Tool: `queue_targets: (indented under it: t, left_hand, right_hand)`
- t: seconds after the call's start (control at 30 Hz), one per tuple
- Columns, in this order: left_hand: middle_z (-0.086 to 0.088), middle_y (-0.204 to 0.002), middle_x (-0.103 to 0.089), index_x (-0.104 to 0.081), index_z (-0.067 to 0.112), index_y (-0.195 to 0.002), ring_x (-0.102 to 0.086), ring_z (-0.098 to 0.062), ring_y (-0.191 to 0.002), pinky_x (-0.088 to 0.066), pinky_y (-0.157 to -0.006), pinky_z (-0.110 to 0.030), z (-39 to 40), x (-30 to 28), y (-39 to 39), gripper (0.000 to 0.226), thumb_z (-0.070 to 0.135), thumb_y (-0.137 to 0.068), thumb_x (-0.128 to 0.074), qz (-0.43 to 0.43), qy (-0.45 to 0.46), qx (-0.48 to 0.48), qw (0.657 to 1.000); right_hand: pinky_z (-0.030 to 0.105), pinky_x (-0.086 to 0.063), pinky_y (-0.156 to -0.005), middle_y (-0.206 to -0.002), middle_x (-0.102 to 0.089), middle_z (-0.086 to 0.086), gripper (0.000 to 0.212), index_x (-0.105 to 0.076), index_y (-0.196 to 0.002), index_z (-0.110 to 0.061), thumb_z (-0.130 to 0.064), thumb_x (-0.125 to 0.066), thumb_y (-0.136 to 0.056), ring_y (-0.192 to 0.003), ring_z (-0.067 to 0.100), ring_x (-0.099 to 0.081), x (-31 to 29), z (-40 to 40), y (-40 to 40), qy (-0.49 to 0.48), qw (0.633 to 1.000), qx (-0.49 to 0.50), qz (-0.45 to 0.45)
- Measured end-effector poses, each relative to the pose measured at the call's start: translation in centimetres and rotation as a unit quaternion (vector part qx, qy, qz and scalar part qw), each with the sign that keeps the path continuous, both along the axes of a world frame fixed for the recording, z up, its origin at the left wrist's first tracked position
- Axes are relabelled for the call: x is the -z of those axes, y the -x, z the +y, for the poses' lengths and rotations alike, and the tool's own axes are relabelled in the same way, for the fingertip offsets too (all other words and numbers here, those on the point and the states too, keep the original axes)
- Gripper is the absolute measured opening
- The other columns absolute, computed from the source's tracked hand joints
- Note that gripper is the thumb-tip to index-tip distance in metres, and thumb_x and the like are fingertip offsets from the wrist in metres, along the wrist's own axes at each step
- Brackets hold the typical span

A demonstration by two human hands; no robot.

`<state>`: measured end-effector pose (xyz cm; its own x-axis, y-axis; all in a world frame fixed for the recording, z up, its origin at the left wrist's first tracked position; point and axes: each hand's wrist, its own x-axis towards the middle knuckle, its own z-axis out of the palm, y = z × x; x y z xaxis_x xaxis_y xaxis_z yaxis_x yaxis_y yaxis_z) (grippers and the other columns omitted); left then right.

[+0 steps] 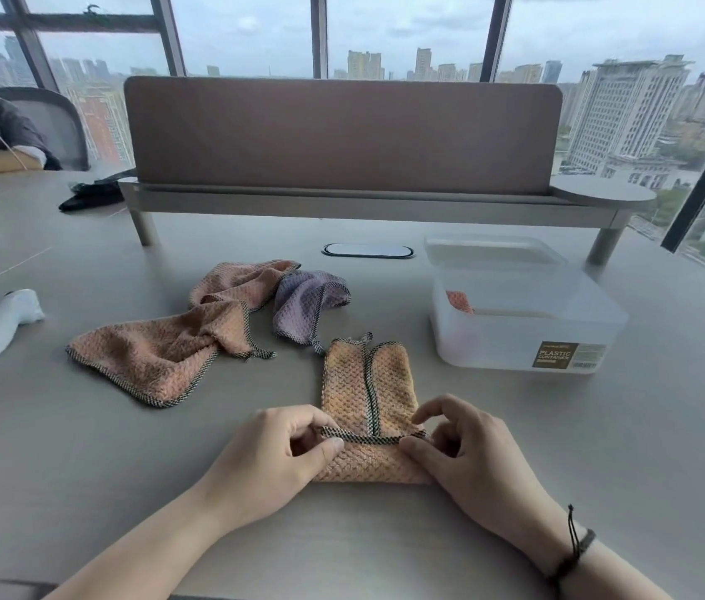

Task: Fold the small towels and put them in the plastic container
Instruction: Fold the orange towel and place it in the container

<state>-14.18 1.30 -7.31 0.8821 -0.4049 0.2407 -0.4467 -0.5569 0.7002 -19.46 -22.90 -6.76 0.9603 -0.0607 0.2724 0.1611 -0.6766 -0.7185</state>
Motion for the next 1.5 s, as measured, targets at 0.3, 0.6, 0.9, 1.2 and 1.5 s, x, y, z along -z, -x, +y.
queue_targets:
  t: [0.3, 0.6, 0.9, 1.2, 1.5]
  left_hand:
    - [0.016, -0.061, -0.056, -0.068, 0.034, -0.092, -0.050, 0.000, -0.053, -0.033, -0.051, -0.011, -0.1, 0.0, 0.3, 0.013, 0.036, -0.083, -0.076, -0.078, -0.039, -0.004, 0.996]
    - [0.009, -0.123, -0.066, -0.073, 0.026, -0.113, -0.061, -0.012, -0.115, -0.049, -0.095, -0.031, 0.4, -0.2, 0.7, 0.022, 0.021, -0.095, -0.063, -0.284, -0.073, 0.163, 0.942]
    - [0.018, -0.132, -0.063, -0.067, 0.031, -0.125, -0.053, 0.000, -0.128, -0.040, -0.109, -0.021, 0.5, -0.4, 1.1, 0.045, 0.059, -0.091, -0.059, -0.194, -0.145, 0.201, 0.949]
    - [0.018, -0.128, -0.064, -0.066, 0.024, -0.126, -0.053, 0.013, -0.122, -0.038, -0.104, -0.009, 0.5, 0.0, 0.7, 0.044, 0.028, -0.082, -0.070, -0.131, -0.049, 0.148, 0.979]
    - [0.021, -0.095, -0.074, -0.076, 0.028, -0.099, -0.067, 0.009, -0.090, -0.050, -0.078, -0.011, 0.4, -0.1, 0.2, 0.020, 0.036, -0.082, -0.069, -0.136, 0.026, 0.038, 0.990]
  right_hand:
    - [0.028, -0.051, -0.062, -0.061, -0.063, -0.009, 0.027, -0.058, -0.097, -0.036, -0.055, -0.067, -0.081, -0.062, 0.006, -0.059, 0.4, 0.2, 0.0, 0.115, 0.993, 0.041, 0.002]
    - [0.031, -0.048, -0.069, -0.095, -0.058, -0.015, 0.018, -0.065, -0.088, -0.031, -0.049, -0.065, -0.089, -0.082, 0.011, -0.058, 0.4, -0.2, 1.1, 0.215, 0.959, -0.030, -0.181]
    - [0.023, -0.043, -0.082, -0.103, -0.060, -0.022, 0.028, -0.064, -0.097, -0.035, -0.061, -0.059, -0.085, -0.094, 0.002, -0.058, 0.2, -0.2, 1.5, 0.268, 0.949, -0.120, -0.117]
    - [0.029, -0.051, -0.075, -0.100, -0.062, -0.019, 0.013, -0.063, -0.096, -0.033, -0.043, -0.059, -0.090, -0.089, 0.007, -0.062, 0.6, -0.1, 0.9, 0.262, 0.953, -0.095, -0.116]
    - [0.019, -0.044, -0.080, -0.087, -0.065, -0.021, 0.041, -0.062, -0.110, -0.036, -0.064, -0.060, -0.080, -0.085, -0.001, -0.058, -0.3, 0.0, 0.6, 0.162, 0.982, -0.065, -0.072]
